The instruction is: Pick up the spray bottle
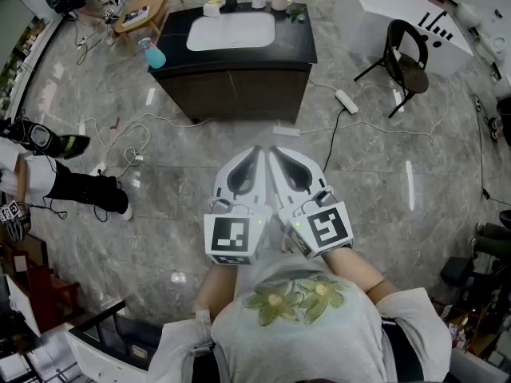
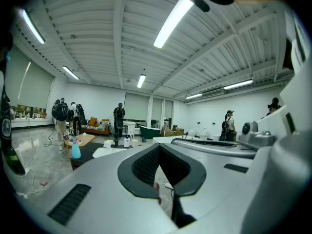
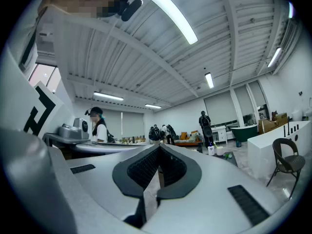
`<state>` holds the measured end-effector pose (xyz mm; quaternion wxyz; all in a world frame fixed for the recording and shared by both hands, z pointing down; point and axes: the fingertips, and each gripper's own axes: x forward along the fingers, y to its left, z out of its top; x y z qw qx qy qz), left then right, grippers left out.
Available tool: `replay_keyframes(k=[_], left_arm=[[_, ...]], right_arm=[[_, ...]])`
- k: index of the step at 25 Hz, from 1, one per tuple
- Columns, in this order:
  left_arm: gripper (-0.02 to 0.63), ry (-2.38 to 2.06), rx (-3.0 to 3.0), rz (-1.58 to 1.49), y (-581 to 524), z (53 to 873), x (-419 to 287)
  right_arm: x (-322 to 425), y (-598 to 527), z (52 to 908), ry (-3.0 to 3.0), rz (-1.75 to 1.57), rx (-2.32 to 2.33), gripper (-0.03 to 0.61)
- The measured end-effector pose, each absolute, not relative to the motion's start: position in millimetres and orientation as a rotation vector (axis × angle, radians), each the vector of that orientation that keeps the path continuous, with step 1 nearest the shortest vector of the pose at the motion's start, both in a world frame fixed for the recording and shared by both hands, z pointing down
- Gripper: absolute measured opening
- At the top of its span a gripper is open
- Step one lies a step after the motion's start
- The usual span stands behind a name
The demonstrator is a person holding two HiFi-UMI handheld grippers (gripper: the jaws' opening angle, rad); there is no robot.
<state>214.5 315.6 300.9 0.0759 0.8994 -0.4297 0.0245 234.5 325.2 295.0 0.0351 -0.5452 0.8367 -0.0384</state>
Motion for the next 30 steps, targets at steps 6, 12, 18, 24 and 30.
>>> replay_keyframes(k=[6,12,18,24,30], left_arm=[[0.008,-1.311,2.694,0.04,307.5,293.3,213.3],[0.008,-1.364,2.7,0.019,294.2,282.4,220.7],[0.008,-1.453,2.685,0.02,284.0,277.3,230.1],[0.008,-1.575,2.559,-0.023,273.6,290.4,206.1],[0.008,-1.634,2.491,-0.01,255.5,304.9,171.8]], right_arm=[[236.1,314.9,287.9,2.564,-0.105,-1.685,0.02],[242.5,300.9,275.2,2.566,-0.053,-1.612,0.02],[251.7,289.7,270.0,2.6,-0.025,-1.532,0.02],[230.9,278.7,281.3,2.733,-0.112,-1.426,0.02],[194.1,261.0,286.9,2.788,0.028,-1.361,0.02]])
